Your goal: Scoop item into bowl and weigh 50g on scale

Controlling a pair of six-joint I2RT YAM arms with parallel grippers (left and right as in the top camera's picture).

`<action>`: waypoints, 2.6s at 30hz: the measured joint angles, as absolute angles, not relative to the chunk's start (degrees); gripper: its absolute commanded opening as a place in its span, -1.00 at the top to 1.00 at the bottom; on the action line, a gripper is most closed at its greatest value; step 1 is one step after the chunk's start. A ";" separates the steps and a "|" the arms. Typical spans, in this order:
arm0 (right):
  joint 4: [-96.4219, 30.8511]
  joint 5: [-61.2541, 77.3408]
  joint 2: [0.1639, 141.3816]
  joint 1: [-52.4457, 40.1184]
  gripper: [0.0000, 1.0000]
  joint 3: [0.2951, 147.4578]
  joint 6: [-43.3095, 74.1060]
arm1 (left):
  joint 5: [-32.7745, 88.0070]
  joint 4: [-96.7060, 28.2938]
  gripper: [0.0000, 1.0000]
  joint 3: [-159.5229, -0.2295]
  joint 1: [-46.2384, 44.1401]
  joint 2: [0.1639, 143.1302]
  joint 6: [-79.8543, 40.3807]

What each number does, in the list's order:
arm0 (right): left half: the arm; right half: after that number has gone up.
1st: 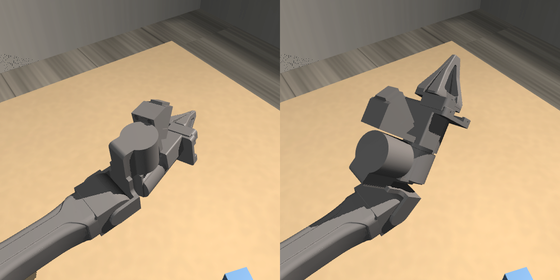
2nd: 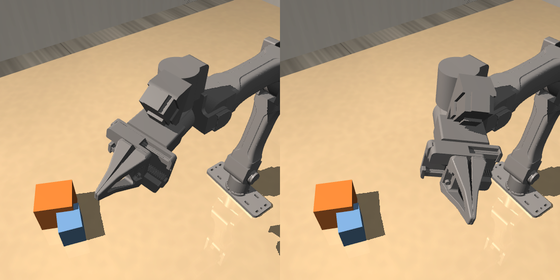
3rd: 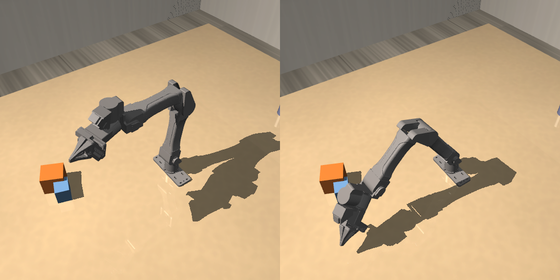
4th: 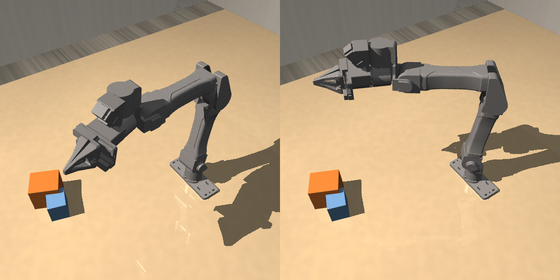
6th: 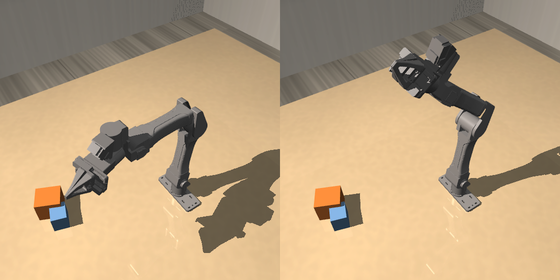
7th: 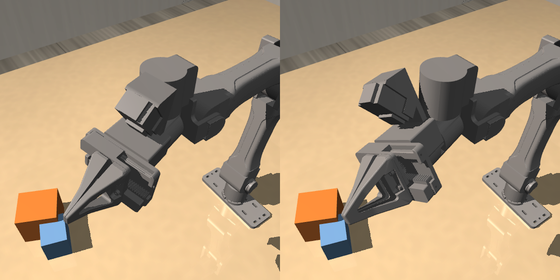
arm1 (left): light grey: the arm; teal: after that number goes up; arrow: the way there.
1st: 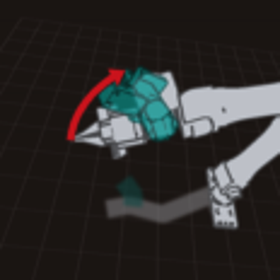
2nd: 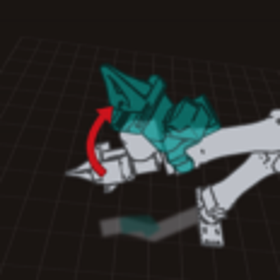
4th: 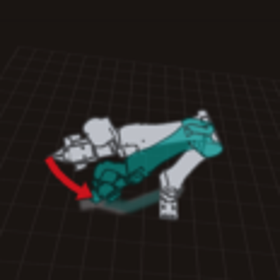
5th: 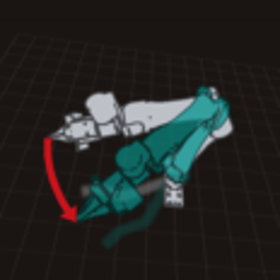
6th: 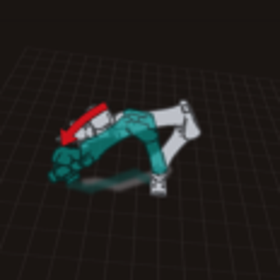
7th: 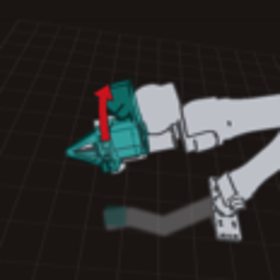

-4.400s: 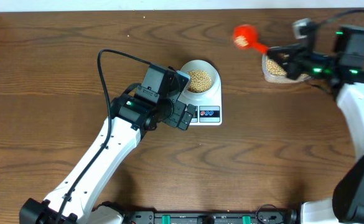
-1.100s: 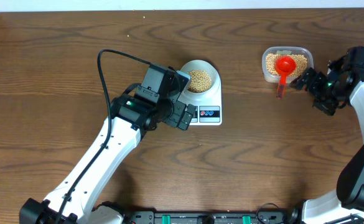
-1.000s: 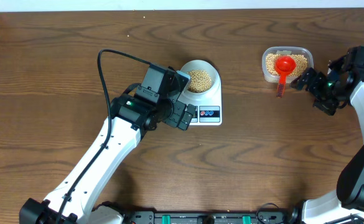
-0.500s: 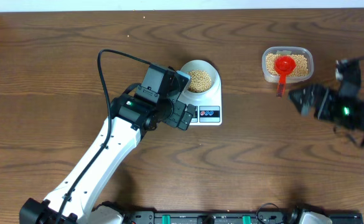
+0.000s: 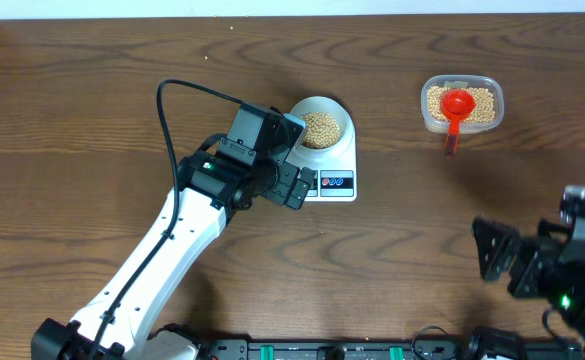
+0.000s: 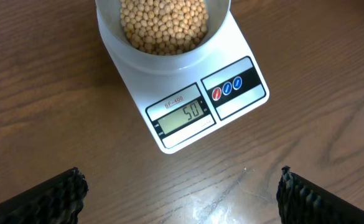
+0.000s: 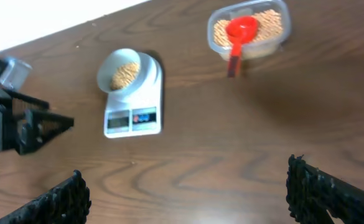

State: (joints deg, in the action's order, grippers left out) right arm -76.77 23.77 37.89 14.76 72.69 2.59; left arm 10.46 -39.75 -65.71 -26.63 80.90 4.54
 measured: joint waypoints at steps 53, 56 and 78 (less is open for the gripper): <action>-3.60 7.40 0.69 3.40 -0.99 0.51 -2.37 | 10.46 -39.75 -0.99 -65.65 -26.63 80.90 4.54; -3.62 7.29 0.69 3.40 -0.99 0.51 -2.37 | 10.44 -39.75 -0.99 -65.65 -26.63 80.90 4.54; -3.62 6.96 0.69 3.40 -0.98 0.51 -2.37 | 10.17 -40.95 -0.99 -65.65 -26.63 80.90 4.54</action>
State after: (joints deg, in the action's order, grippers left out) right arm -3.62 6.96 0.69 3.40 0.51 -2.37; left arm 10.17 -40.95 -65.65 -26.63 80.90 4.54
